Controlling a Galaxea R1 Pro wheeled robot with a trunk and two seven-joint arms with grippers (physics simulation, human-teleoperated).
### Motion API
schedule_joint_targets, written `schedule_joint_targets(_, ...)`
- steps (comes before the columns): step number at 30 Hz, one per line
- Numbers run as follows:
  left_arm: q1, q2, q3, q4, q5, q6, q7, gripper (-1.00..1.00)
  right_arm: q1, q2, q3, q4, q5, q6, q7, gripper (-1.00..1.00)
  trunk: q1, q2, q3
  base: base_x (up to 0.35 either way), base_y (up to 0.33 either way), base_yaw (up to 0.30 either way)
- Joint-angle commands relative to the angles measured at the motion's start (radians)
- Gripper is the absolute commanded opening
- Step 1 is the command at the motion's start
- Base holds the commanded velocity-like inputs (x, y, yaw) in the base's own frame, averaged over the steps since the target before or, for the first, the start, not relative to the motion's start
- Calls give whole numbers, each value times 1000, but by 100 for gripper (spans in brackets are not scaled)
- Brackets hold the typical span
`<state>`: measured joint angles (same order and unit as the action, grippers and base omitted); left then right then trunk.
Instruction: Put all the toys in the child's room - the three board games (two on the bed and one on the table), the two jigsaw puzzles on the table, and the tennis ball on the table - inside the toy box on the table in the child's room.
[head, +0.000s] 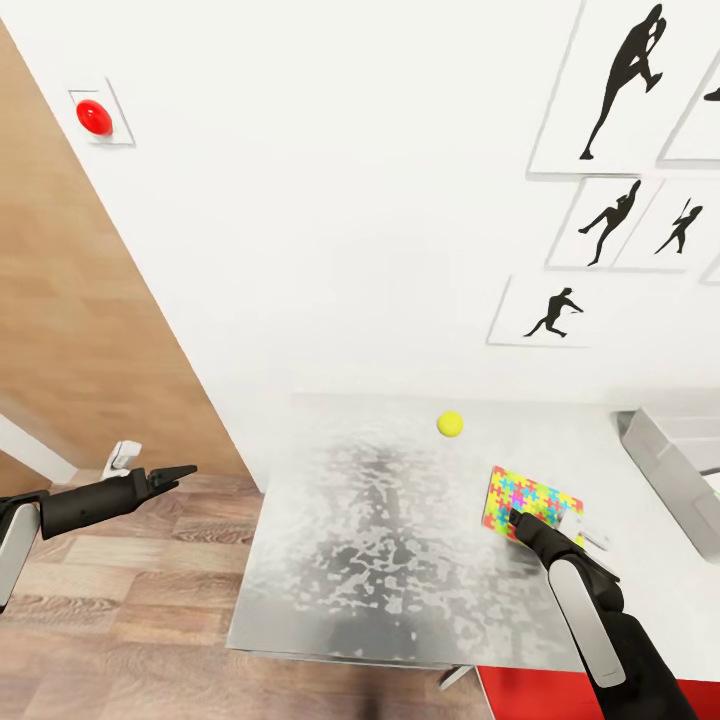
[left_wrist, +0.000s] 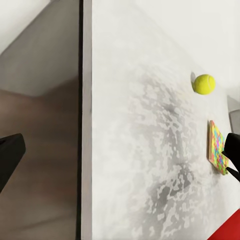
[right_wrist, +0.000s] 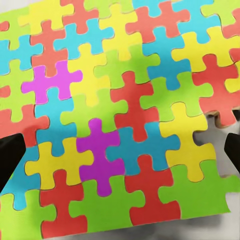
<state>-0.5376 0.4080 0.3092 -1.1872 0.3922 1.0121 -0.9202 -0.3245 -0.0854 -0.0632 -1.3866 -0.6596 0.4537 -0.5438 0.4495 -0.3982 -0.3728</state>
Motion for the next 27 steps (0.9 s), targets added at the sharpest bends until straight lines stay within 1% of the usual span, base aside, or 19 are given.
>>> schedule_joint_targets(1, -1, 0, 1, 0, -3, 4, -5, 100, -1, 0, 0, -2, -8, 3, -7, 100, 1, -2, -2, 0, 0, 0)
schedule_joint_targets(10, -1, 0, 1, 0, -3, 4, -5, 100, -1, 0, 0, -2, -8, 3, -7, 100, 1, -2, -2, 0, 7, 0)
schedule_joint_targets(14, -1, 0, 1, 0, -3, 5, -5, 100, -1, 0, 0, -2, -8, 3, -7, 100, 1, -2, -2, 0, 133, 0)
schedule_joint_targets(21, -1, 0, 1, 0, -3, 5, -5, 100, -1, 1, 0, -2, -8, 3, -7, 100, 1, -2, -2, 0, 41, 0)
schedule_joint_targets(27, -1, 0, 1, 0, -3, 5, -5, 100, -1, 0, 0, -2, -8, 3, -7, 100, 1, -2, -2, 0, 105, 0)
